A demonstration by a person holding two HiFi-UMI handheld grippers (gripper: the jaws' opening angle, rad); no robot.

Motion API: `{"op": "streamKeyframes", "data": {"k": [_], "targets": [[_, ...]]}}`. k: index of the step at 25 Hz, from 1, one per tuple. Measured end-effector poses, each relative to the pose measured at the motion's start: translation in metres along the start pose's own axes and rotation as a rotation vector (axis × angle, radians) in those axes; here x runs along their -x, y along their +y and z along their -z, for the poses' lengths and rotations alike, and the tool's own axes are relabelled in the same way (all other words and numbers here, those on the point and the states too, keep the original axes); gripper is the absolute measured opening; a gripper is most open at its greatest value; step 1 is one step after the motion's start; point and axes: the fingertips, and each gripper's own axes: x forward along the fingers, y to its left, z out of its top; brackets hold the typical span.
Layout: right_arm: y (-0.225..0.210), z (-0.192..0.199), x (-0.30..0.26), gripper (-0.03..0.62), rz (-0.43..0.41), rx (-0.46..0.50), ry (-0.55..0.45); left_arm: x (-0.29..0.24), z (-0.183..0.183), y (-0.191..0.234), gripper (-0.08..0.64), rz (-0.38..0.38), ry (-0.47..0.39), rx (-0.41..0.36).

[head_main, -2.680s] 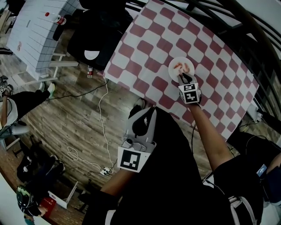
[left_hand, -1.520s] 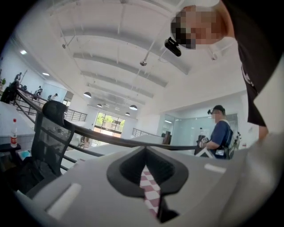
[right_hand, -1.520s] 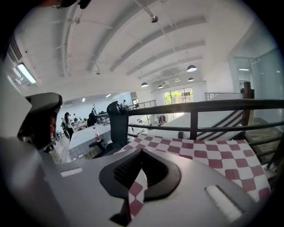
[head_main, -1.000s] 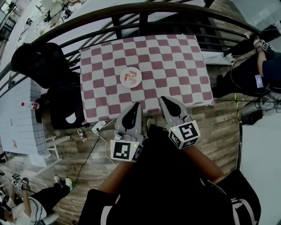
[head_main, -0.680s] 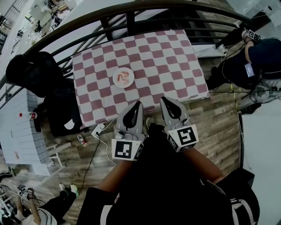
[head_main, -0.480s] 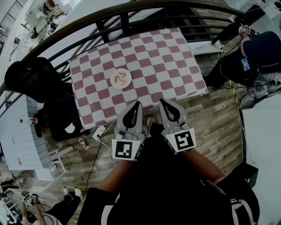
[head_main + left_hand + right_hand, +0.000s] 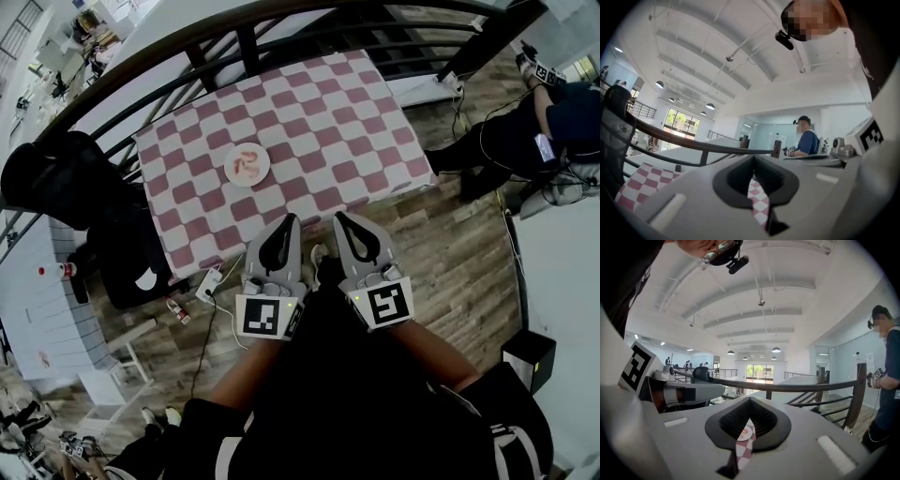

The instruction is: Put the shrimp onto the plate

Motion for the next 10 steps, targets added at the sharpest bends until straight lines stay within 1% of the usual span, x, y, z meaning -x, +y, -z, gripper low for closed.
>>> {"op": "streamKeyframes", "data": {"k": [4,10], "targets": [[0.010,0.002,-0.002,-0.003,-0.015,-0.002,0.003,0.011,-0.001,0.007,0.006,-0.019,-0.003,-0.002],[0.035,-0.004,-0.013,-0.003,-0.046,0.006,-0.007,0.033,-0.003,0.026,0.007,-0.050,0.007,-0.030]]}}
